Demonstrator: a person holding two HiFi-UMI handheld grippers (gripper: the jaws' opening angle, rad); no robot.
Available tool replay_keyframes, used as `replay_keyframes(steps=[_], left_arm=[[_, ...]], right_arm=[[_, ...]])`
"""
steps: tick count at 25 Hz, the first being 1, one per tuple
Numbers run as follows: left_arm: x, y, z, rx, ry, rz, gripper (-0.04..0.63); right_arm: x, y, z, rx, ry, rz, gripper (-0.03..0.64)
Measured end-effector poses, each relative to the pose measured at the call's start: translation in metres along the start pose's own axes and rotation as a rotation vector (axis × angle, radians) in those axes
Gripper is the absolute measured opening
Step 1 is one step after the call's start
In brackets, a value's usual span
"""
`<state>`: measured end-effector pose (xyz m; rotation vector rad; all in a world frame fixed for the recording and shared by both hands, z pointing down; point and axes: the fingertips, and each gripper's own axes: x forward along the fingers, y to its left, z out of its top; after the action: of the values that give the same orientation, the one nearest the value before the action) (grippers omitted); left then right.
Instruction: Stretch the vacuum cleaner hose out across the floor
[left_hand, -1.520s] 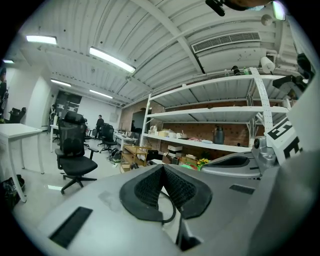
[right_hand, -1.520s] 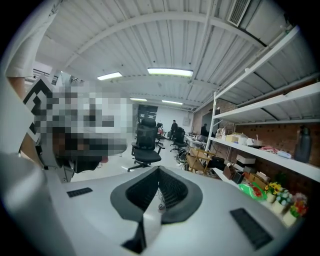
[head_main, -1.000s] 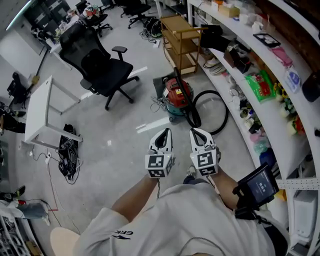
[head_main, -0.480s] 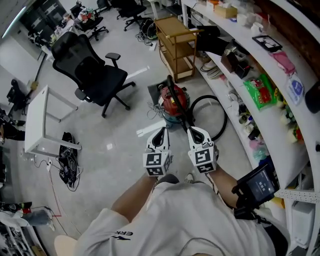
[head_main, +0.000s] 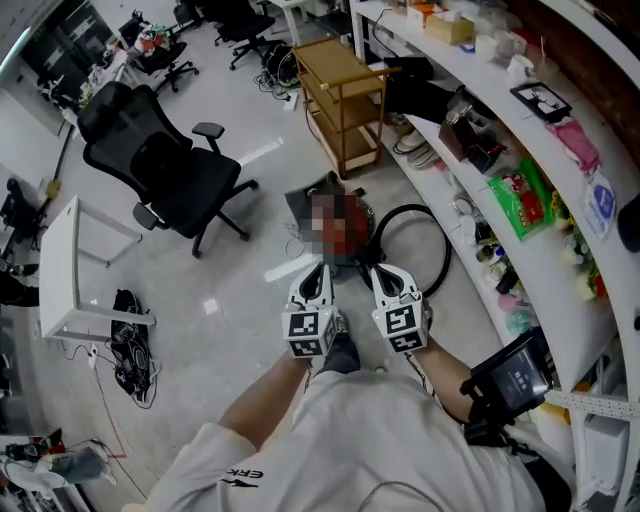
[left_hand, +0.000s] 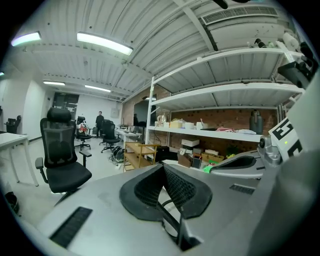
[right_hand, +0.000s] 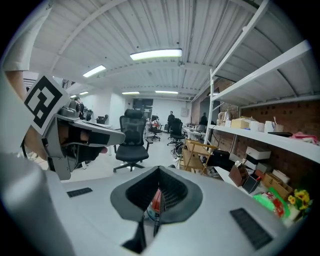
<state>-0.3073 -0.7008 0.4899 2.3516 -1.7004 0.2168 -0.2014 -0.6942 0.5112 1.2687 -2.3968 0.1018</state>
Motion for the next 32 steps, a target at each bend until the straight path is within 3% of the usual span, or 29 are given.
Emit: replay_keyframes(steps=[10,18,25,32], left_arm=[[0.099,0.081,0.003,0.001,0.077,-0.063,0.002],[0.167,0.123,-0.015,-0.013,0.156,-0.132,0.002],[0.218,0.133,-0.047,-0.038,0.226,-0.148,0.003],[0.267,0.14,-0.081,-0.081,0.306,-0.12,0.009]], right_arm=[[0.113,-0.028,0.02,0.041,0.081,-0.053,0.002],[0.186,-0.042,0.007,0.093,0.158,-0.066,0.002],[0.242,-0.05,-0.025,0.149,0.225,0.035,0.007],[0.284,-0.056,-0.058,0.179,0.29,0.15,0.068]])
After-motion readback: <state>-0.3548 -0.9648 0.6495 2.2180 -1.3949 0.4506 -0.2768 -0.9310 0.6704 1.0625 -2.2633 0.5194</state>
